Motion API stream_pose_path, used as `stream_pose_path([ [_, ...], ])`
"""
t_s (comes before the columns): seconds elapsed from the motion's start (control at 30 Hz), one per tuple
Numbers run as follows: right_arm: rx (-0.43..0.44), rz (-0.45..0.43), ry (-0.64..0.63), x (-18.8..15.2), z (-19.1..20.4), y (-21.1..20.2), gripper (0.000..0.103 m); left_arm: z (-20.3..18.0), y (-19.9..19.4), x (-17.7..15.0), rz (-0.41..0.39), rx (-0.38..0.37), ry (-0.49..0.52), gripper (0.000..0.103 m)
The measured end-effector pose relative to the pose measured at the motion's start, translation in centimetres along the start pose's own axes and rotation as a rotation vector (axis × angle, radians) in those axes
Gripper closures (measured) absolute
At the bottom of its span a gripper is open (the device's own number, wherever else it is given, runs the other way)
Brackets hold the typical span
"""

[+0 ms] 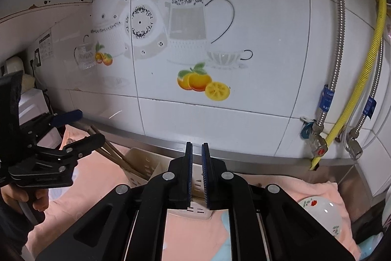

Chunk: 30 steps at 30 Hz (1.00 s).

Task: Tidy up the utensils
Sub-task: 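Lower both chopsticks into the holder and open both grippers, then withdraw both open grippers up and away from the holder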

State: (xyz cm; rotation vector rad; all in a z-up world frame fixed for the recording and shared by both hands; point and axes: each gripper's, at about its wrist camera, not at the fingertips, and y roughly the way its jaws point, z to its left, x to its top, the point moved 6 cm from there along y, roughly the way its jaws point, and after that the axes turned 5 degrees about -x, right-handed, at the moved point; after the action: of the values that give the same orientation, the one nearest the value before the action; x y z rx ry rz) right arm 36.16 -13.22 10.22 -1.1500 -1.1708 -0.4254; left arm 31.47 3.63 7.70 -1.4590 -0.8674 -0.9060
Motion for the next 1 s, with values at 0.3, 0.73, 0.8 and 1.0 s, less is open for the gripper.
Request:
stream_pose_path([
  [0.3,-0.012,-0.012,0.004,-0.2,-0.4,-0.9,0.062,-0.1,-0.4,-0.3,-0.002,0.021,0.017,0.005],
  [0.73,-0.041,-0.038,0.012,-1.2,-1.0,-2.7,0.026,0.4,-2.2,-0.9,-0.010,0.042,0.010,0.005],
  [0.8,-0.043,-0.045,0.011,-1.5,-0.9,-3.2,0.021,0.5,-2.6,-0.9,-0.015,0.044,0.006,0.005],
  [1.0,-0.054,-0.064,-0.001,-2.2,-0.6,-4.5,0.014,0.6,-3.8,-1.0,-0.025,0.043,-0.009,0.005],
])
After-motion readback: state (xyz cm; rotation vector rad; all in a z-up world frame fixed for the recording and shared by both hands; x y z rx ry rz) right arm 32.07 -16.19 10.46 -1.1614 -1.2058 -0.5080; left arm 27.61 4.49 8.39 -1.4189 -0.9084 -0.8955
